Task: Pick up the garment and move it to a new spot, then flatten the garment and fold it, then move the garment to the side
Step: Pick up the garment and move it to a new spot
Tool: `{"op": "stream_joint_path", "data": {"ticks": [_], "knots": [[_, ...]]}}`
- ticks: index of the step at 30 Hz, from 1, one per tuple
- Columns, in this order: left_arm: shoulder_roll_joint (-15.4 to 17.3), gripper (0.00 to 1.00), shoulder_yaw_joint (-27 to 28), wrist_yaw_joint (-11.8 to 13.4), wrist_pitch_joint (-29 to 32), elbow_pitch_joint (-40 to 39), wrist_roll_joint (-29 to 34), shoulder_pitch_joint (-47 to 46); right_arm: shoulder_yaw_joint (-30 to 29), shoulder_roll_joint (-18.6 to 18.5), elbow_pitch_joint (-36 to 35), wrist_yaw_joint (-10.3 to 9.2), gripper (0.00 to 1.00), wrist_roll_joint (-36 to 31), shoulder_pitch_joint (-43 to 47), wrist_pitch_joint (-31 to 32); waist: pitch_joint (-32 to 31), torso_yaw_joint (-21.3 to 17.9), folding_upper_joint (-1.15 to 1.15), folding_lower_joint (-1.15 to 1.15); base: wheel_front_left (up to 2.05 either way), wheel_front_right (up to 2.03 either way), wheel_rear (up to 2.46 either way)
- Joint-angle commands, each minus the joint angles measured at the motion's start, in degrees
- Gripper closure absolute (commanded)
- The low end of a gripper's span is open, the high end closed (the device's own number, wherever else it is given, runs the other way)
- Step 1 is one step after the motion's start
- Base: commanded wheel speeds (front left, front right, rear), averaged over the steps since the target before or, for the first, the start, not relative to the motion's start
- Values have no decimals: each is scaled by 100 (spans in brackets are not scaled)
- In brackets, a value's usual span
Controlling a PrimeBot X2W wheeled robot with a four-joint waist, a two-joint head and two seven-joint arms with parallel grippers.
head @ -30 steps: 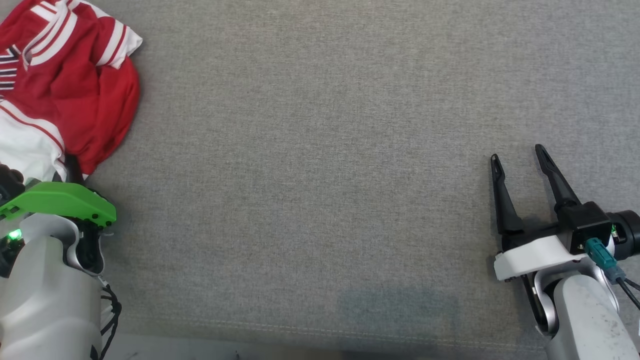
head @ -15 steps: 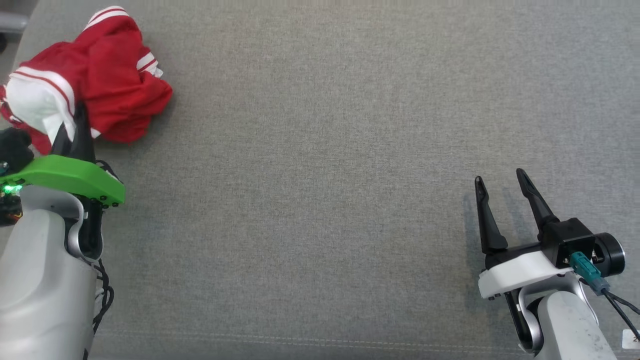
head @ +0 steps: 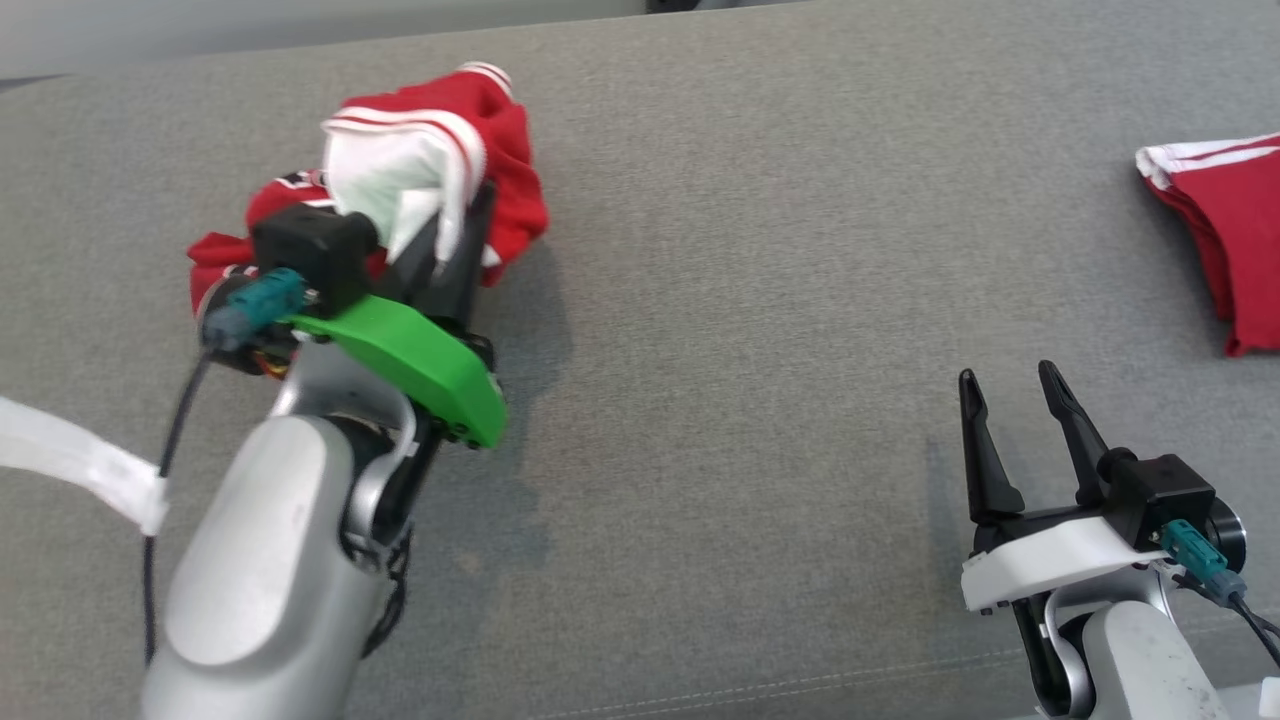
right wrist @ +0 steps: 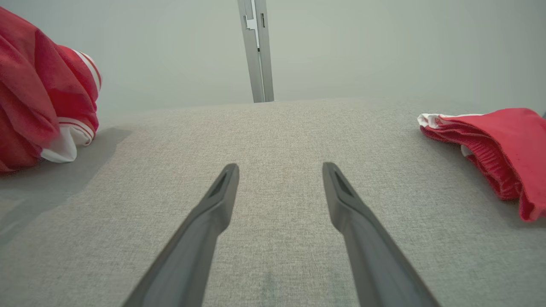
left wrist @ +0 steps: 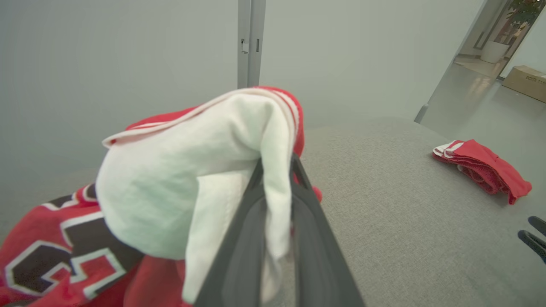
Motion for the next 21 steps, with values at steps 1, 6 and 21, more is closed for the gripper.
{"op": "stream_joint_path", "data": {"ticks": [1, 6, 21], "knots": [[-179, 100, -254, 72, 170, -175, 117, 72, 3, -3, 3, -11, 0, 81, 31, -17, -63, -550, 52, 0, 0, 0, 0], [-620, 100, -989, 128, 381, -312, 331, -118, 6, -2, 24, -11, 0, 210, 3, -17, -19, -989, 52, 0, 0, 0, 0], [-828, 100, -2631, 720, -292, 1090, 81, -835, 405, -1, 65, -11, 0, 479, -119, -17, 228, -1868, 52, 0, 0, 0, 0]]}}
